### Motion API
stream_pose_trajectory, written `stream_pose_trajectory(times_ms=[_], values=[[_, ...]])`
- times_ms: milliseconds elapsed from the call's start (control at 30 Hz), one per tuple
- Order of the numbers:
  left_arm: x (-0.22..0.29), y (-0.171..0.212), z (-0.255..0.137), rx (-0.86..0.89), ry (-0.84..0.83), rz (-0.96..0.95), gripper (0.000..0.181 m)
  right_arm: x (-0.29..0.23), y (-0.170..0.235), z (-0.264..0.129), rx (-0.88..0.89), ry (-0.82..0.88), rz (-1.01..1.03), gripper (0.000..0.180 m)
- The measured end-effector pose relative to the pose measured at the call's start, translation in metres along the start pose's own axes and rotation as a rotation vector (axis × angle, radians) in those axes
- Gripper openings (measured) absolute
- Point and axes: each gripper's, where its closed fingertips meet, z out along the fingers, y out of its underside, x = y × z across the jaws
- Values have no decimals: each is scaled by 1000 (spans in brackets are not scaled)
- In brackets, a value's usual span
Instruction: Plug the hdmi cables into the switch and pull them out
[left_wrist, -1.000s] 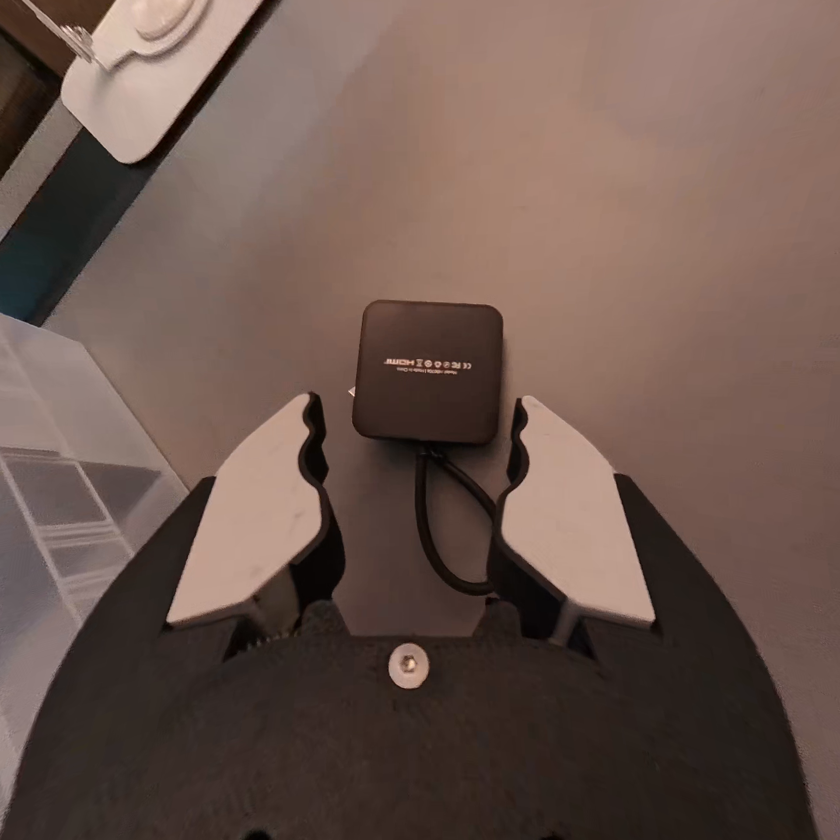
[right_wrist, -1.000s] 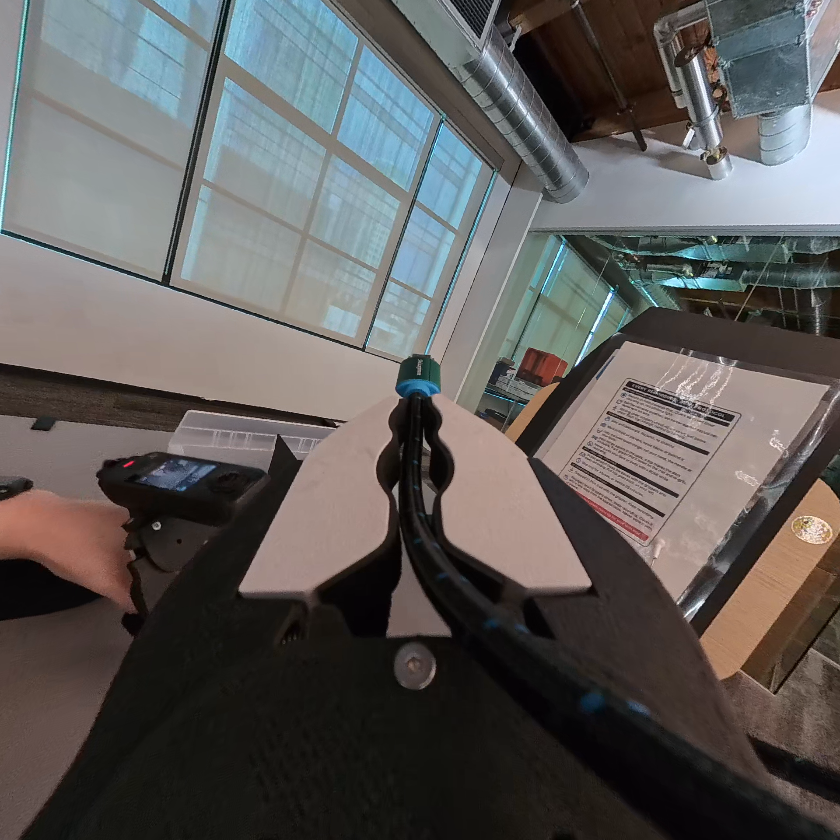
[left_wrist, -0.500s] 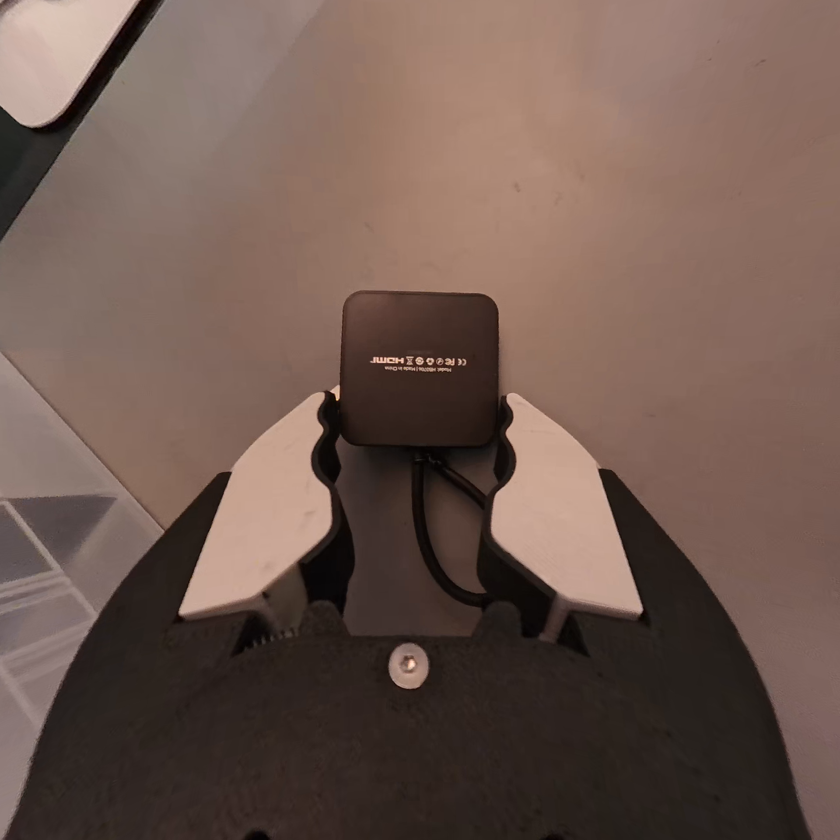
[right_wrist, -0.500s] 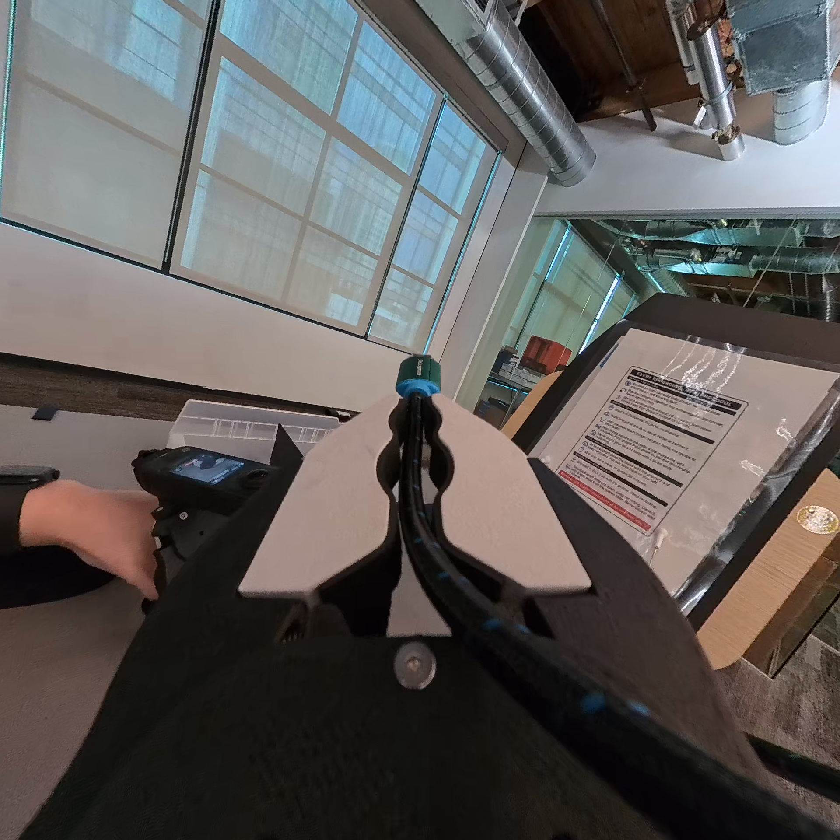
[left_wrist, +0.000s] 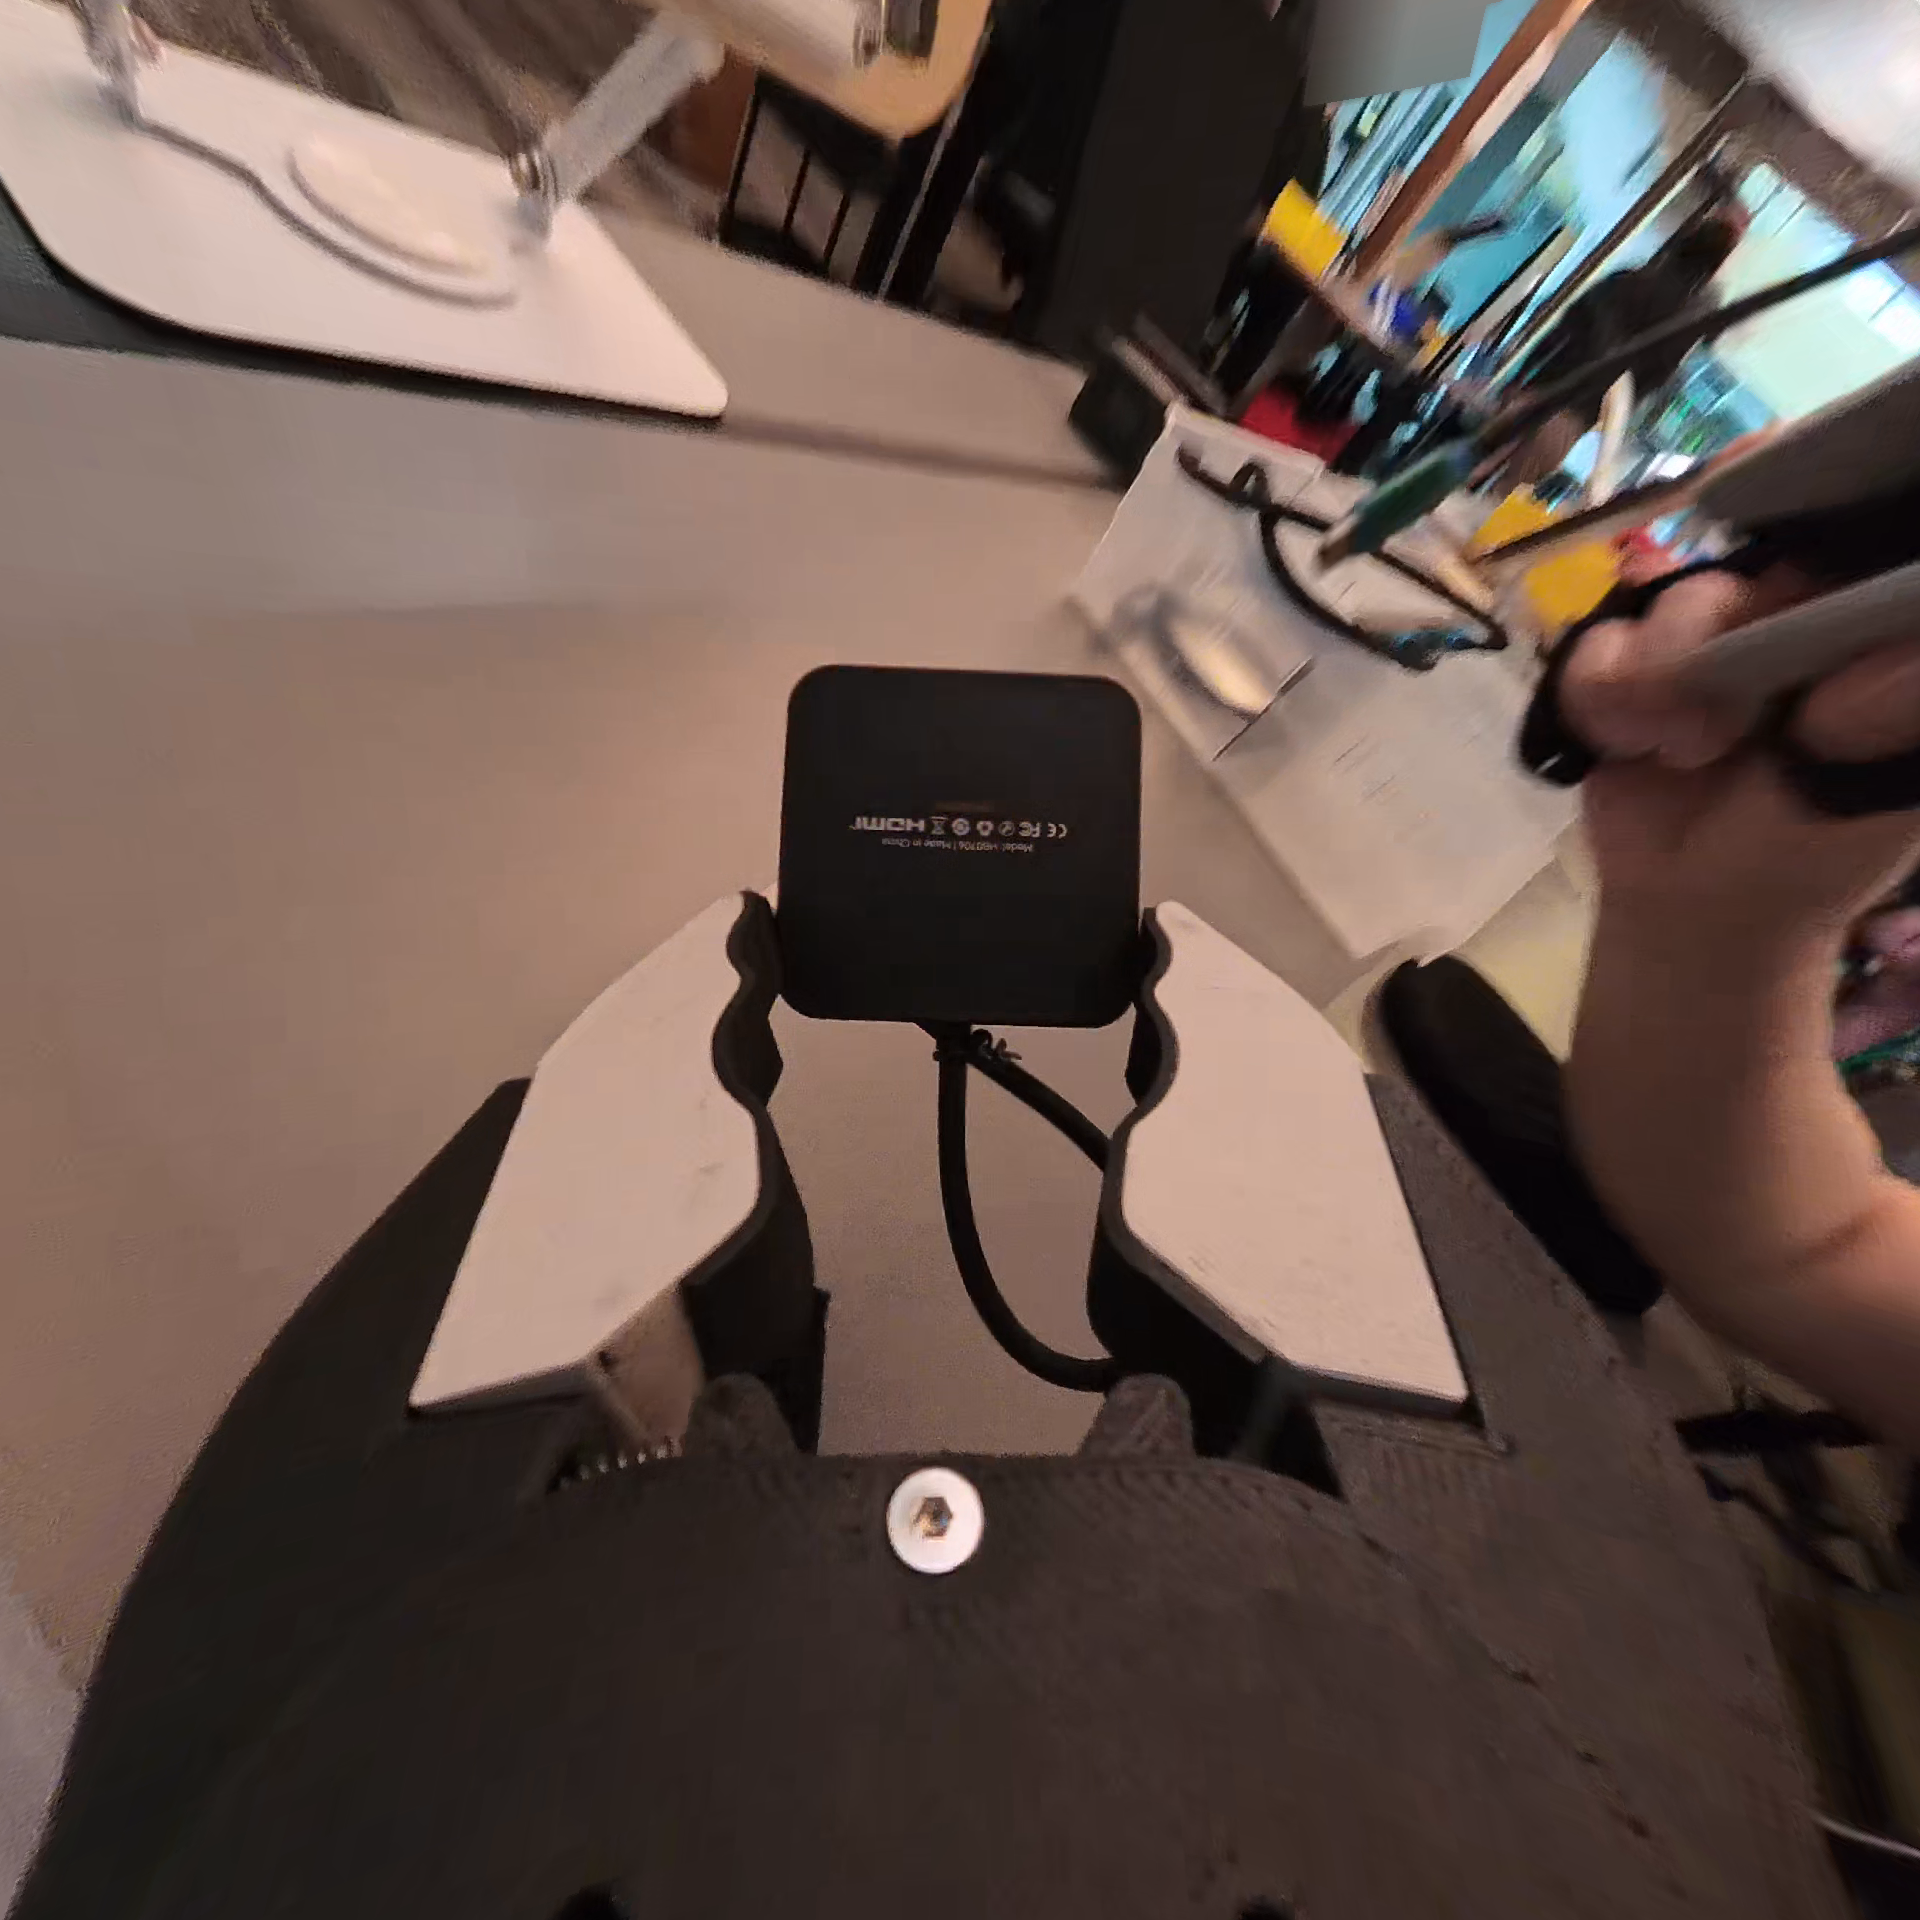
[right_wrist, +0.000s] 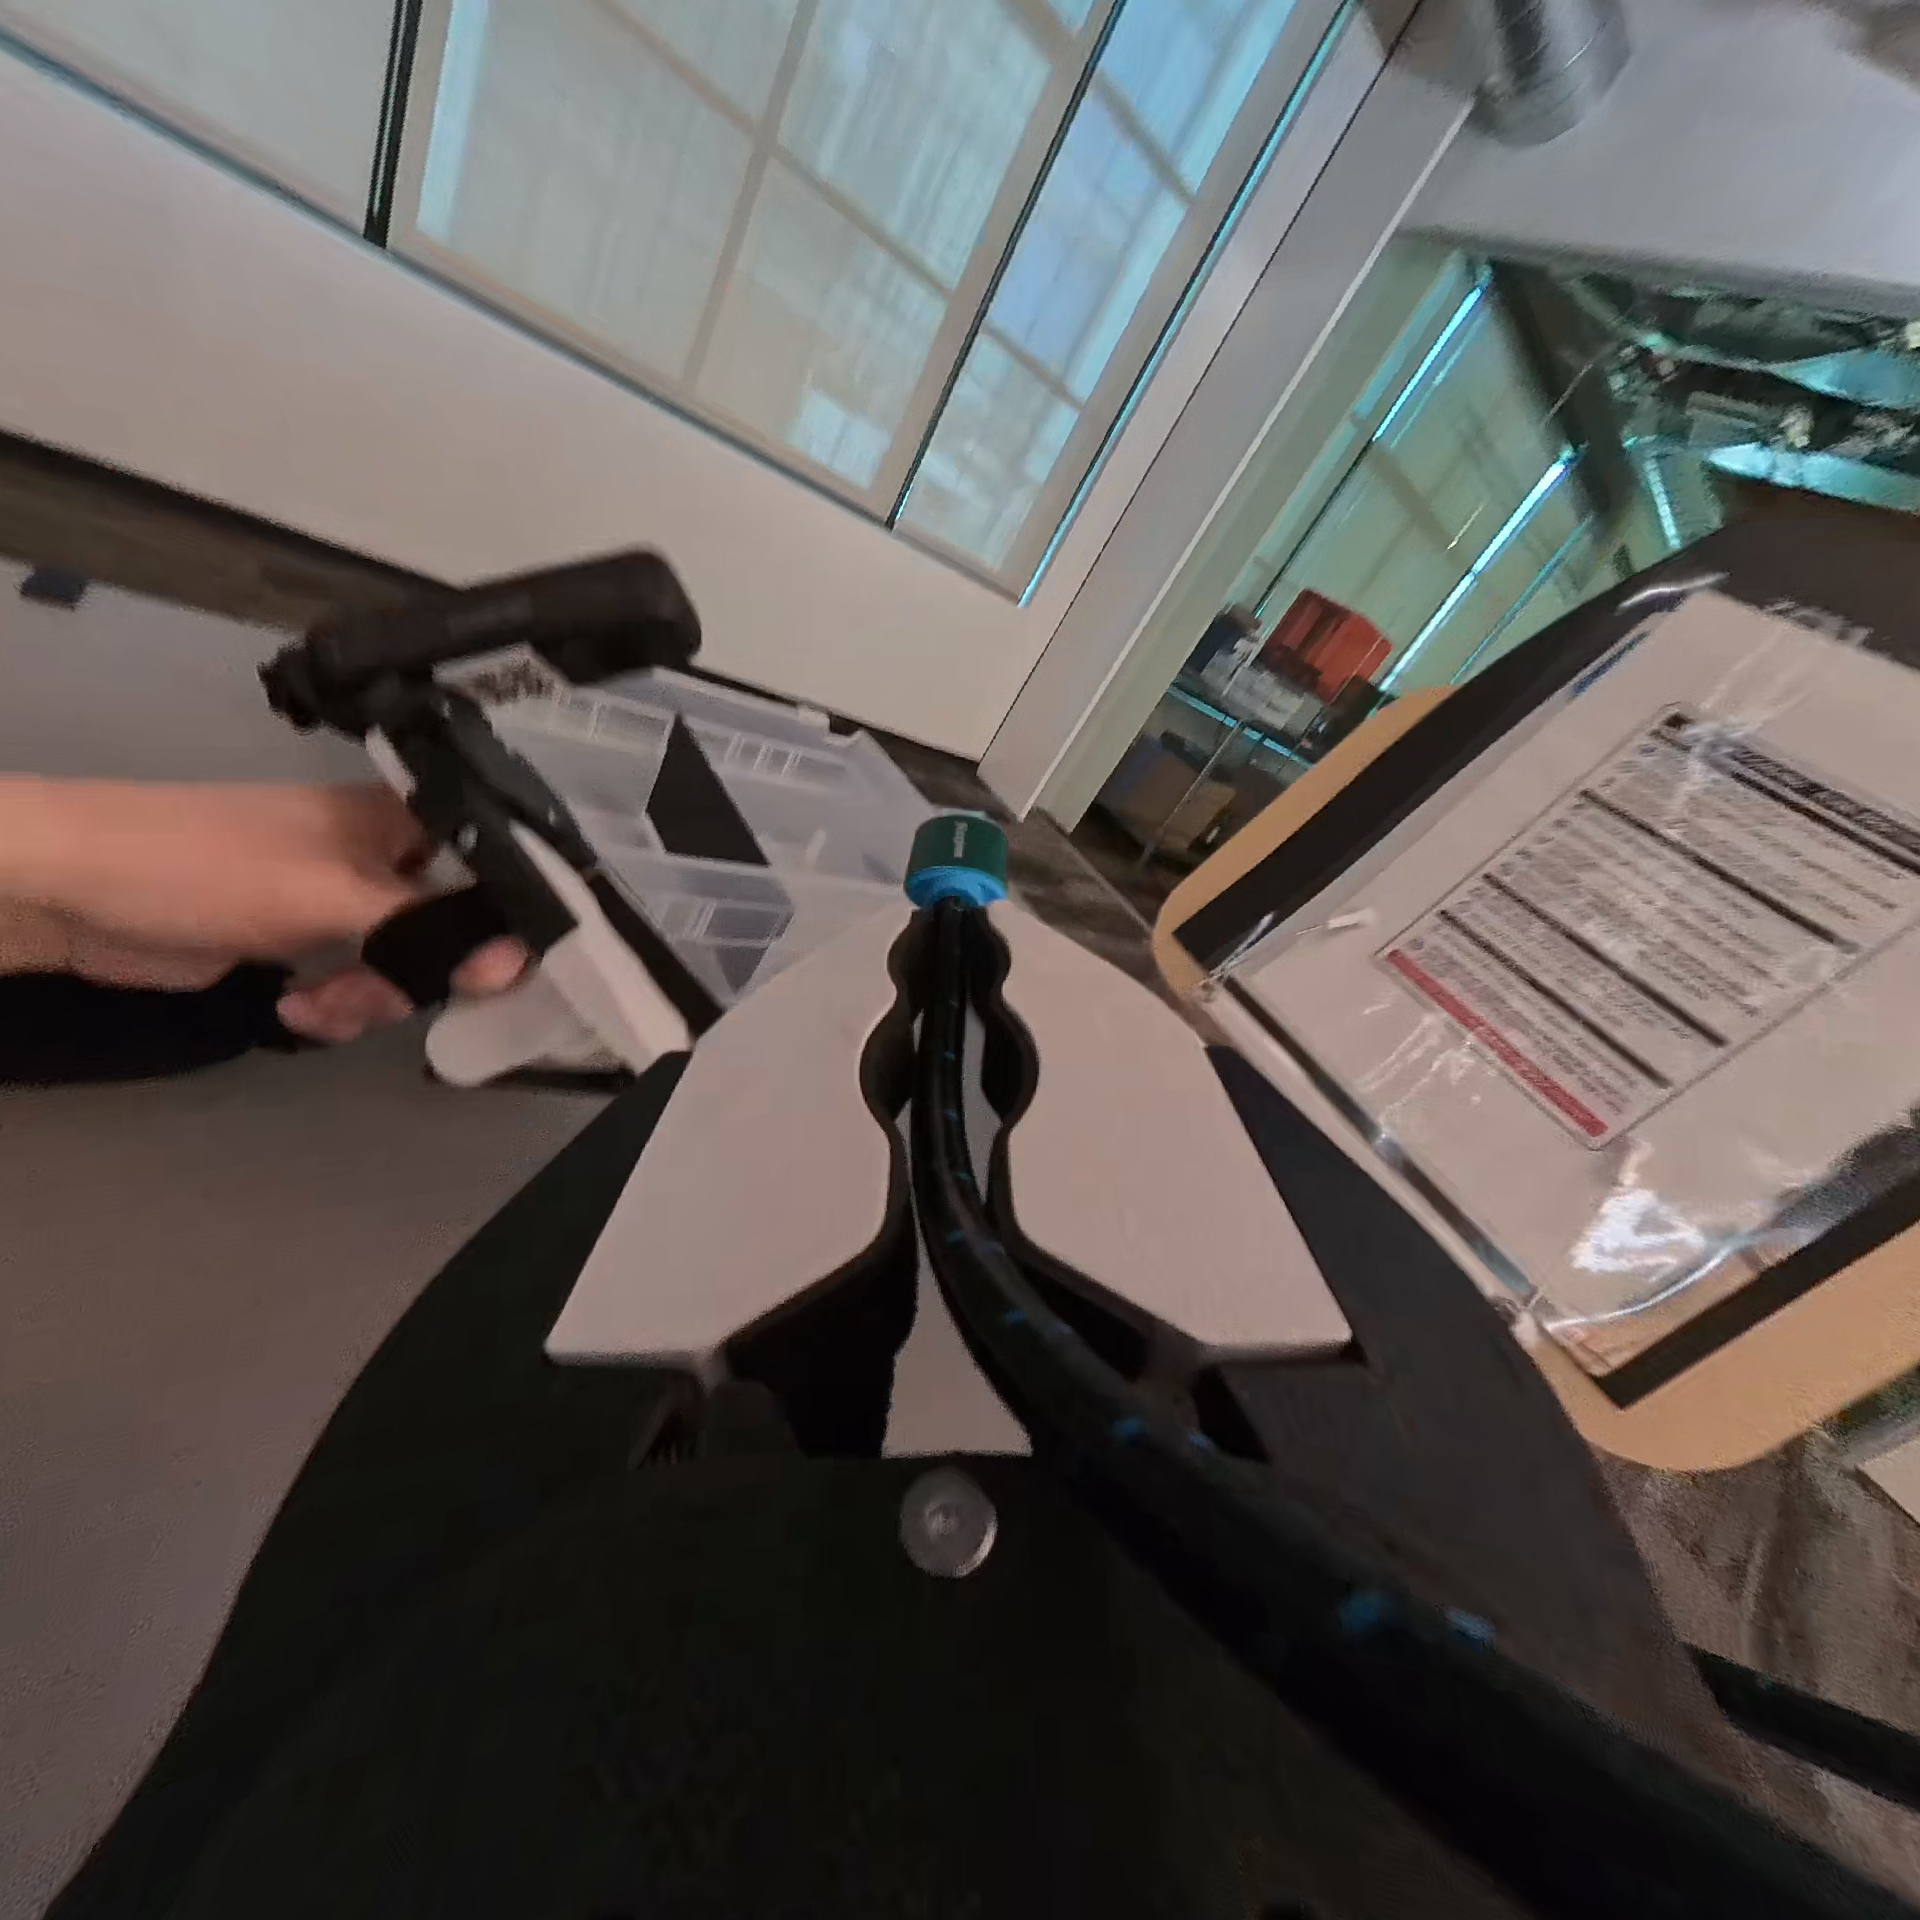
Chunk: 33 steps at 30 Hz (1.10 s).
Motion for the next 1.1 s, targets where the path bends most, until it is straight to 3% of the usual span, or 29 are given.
stream_pose_trajectory(times_ms=[433,1100], values=[[14,-30,-35,250,19,57,65,-50,34,22,-121,-94,-190,7],[19,-33,-41,267,-24,191,66,-60,29,22,-131,-128,-218,8]])
